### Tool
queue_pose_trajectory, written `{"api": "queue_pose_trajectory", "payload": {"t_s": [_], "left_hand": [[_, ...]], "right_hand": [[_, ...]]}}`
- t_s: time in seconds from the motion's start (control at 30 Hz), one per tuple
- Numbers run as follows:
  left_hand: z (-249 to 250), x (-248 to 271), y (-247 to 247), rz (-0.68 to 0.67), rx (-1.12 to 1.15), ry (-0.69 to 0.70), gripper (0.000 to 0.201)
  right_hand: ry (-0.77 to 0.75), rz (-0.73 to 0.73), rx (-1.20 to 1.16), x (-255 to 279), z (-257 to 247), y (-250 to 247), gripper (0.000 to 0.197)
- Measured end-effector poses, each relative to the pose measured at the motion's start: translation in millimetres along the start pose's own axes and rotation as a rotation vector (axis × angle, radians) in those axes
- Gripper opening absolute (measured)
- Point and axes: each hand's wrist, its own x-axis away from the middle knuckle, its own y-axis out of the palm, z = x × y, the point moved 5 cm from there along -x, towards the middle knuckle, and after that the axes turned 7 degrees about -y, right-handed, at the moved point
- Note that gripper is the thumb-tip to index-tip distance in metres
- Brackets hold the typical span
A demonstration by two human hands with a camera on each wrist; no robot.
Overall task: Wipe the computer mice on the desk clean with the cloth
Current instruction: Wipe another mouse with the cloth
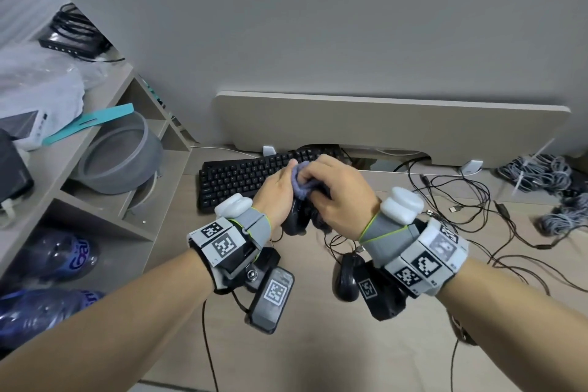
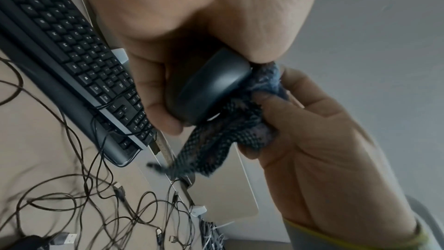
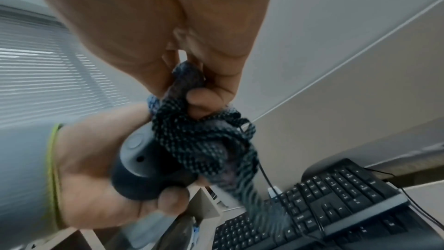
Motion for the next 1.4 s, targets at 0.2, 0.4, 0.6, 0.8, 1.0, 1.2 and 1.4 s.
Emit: {"api": "queue_pose_trajectory", "payload": {"t_s": [0.2, 0.4, 0.6, 0.8, 1.0, 1.2, 1.4], "left_hand": [[-4.0, 5.2, 4.7, -0.012, 0.011, -0.016, 0.061], [-8.3, -0.1, 3.3, -0.016, 0.058, -0.062, 0.074], [-6.9, 3.0, 0.8, -0.039, 0.059, -0.076, 0.070], [-8.0, 3.9, -3.5, -0.031, 0.046, -0.060, 0.075], [-9.6, 2.4, -12.0, 0.052, 0.027, -0.032, 0.082], [-1.1, 4.4, -14.0, 0.087, 0.044, -0.013, 0.083], [-1.7, 1.5, -11.3, 0.106, 0.115, -0.053, 0.079]], "right_hand": [[0.051, 0.047, 0.027, -1.8, 5.6, -4.6, 0.020], [0.077, 0.073, 0.020, 2.9, 11.1, -5.1, 0.021], [0.106, 0.067, 0.035, 1.3, 11.9, -6.3, 0.022], [0.131, -0.008, 0.017, 12.4, 13.1, 2.6, 0.020], [0.094, -0.114, 0.010, 27.3, -4.6, 16.5, 0.022], [0.135, -0.018, 0.057, 13.1, 6.3, 2.1, 0.025], [0.127, 0.018, 0.002, 1.8, 0.7, -2.5, 0.024]]}}
